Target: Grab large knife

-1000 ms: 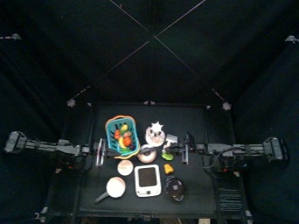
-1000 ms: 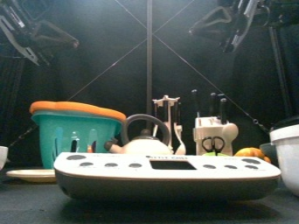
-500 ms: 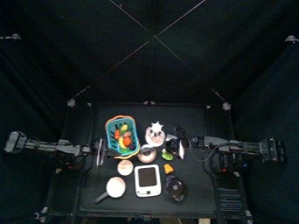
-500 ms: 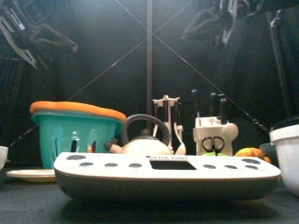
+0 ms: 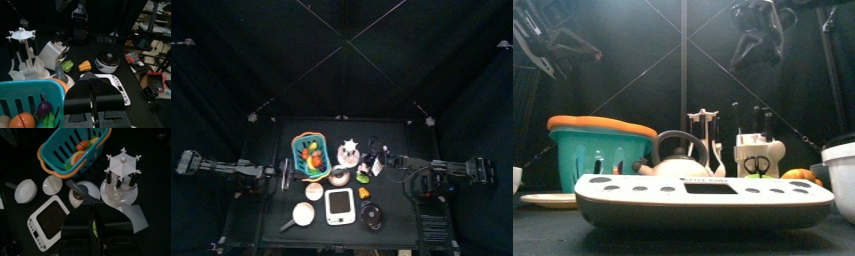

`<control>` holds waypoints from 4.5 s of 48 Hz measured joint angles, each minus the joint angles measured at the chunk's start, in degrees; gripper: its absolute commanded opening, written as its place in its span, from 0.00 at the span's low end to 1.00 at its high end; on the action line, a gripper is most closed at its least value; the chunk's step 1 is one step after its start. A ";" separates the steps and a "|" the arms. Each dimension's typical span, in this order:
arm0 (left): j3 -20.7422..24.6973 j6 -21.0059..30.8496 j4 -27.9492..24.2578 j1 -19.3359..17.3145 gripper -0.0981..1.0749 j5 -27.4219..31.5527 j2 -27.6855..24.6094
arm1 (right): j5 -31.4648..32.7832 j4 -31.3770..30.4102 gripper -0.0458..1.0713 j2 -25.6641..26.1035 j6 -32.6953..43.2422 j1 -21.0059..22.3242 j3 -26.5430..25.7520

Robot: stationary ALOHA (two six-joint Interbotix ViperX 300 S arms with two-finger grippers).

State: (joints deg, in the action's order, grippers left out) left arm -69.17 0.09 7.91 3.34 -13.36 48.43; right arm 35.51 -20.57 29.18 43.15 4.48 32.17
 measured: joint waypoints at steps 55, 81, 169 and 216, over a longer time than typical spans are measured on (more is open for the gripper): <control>-0.09 0.09 0.53 -0.18 0.06 4.22 0.00 | 48.16 -24.96 0.74 -33.93 44.30 -20.30 -26.37; -0.35 0.09 1.41 -0.09 0.06 4.31 0.00 | 58.10 -23.12 0.85 -39.46 49.31 -18.81 -33.57; -2.11 0.09 3.16 0.00 0.06 4.22 0.00 | 52.56 -19.78 0.60 -40.34 53.96 -8.96 -26.02; -2.37 0.09 3.34 0.00 0.06 4.31 0.00 | 55.20 -20.74 0.33 -37.09 52.47 -10.11 -23.82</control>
State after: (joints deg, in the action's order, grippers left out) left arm -71.54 0.18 11.25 3.34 -9.05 48.43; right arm 90.70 -41.31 -7.91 95.63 -5.63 8.35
